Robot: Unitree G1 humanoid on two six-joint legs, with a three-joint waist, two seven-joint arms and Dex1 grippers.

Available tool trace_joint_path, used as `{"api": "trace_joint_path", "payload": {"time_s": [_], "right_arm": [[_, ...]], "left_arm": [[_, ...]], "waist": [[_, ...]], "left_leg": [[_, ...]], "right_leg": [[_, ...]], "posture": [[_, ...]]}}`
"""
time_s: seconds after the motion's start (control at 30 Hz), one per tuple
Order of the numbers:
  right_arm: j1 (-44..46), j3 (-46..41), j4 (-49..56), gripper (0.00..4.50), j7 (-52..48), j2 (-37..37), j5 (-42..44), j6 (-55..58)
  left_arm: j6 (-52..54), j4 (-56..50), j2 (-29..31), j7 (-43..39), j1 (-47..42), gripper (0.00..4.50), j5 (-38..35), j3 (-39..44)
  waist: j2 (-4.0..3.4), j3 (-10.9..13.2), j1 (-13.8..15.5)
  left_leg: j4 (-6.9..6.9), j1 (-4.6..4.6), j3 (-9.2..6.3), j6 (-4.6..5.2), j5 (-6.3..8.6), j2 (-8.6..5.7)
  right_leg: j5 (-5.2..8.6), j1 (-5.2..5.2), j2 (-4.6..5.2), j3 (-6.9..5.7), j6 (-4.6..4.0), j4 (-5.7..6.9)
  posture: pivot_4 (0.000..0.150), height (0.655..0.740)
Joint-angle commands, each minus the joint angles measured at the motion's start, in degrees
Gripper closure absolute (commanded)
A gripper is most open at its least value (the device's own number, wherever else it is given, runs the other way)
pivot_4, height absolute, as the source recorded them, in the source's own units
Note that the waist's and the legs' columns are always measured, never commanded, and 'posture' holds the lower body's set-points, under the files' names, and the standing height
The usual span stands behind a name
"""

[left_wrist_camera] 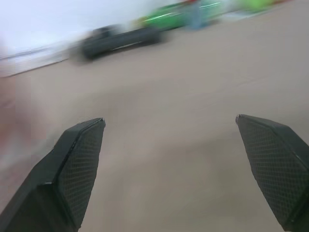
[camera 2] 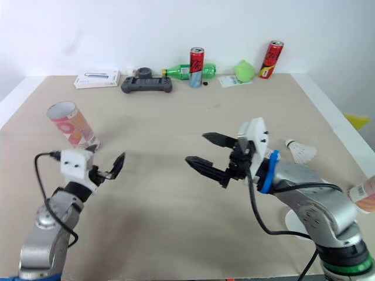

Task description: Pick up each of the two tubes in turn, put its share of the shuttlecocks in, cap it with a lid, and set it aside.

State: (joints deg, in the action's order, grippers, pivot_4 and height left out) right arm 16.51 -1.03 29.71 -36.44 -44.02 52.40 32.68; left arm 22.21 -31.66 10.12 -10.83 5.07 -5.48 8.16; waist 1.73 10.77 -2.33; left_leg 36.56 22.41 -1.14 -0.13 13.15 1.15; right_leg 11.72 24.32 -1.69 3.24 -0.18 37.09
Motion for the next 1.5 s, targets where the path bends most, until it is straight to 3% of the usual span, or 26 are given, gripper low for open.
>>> {"api": "trace_joint_path", "payload": {"time_s": [0.03,0.23,0.63,1.3,1.5], "right_arm": [[3.5,1.9,-1.0,0.01,-2.8,1.8,-2.8,-0.3],[7.4,4.7,-4.1,0.01,-5.0,5.9,-6.6,0.0],[10.1,5.5,-4.8,0.01,-5.7,11.0,-11.4,0.6],[7.7,4.3,-0.1,0.01,-3.7,12.1,-11.8,3.0],[5.9,2.8,1.5,0.00,-0.5,12.5,-12.3,3.6]], "left_arm": [[-1.3,-2.6,-3.4,8.6,0.3,0.00,3.9,2.3],[-1.6,4.4,-5.9,13.2,-2.9,0.00,2.6,6.9],[-10.9,29.4,1.6,8.5,-17.9,0.00,0.0,8.6],[-29.4,69.8,10.6,2.8,-38.8,0.00,-3.3,10.9],[-31.7,72.3,11.0,-0.2,-39.3,1.55,-3.5,9.6]], "waist": [[0.01,0.0,0.4],[0.09,-0.1,0.5],[0.15,-0.1,0.5],[0.22,-0.1,0.5],[0.23,-0.1,0.5]], "left_leg": [[0.02,0.01,-0.02,-0.01,-0.02,0.00],[0.08,0.01,0.08,-0.01,-0.03,-0.02],[0.05,0.05,0.07,0.00,-0.01,0.04],[0.03,0.08,0.07,-0.01,-0.02,0.05],[0.02,0.08,0.05,-0.01,-0.02,0.06]], "right_leg": [[0.00,0.00,-0.02,-0.02,0.00,0.00],[-0.04,0.00,-0.02,-0.06,0.05,0.00],[-0.21,0.02,-0.09,-0.11,0.28,0.00],[-0.27,0.05,-0.06,-0.16,0.29,0.01],[-0.26,0.05,-0.04,-0.18,0.29,0.01]], "posture": [[0.150,0.7400],[0.150,0.7400],[0.150,0.7400],[0.150,0.7400],[0.150,0.7400]]}}
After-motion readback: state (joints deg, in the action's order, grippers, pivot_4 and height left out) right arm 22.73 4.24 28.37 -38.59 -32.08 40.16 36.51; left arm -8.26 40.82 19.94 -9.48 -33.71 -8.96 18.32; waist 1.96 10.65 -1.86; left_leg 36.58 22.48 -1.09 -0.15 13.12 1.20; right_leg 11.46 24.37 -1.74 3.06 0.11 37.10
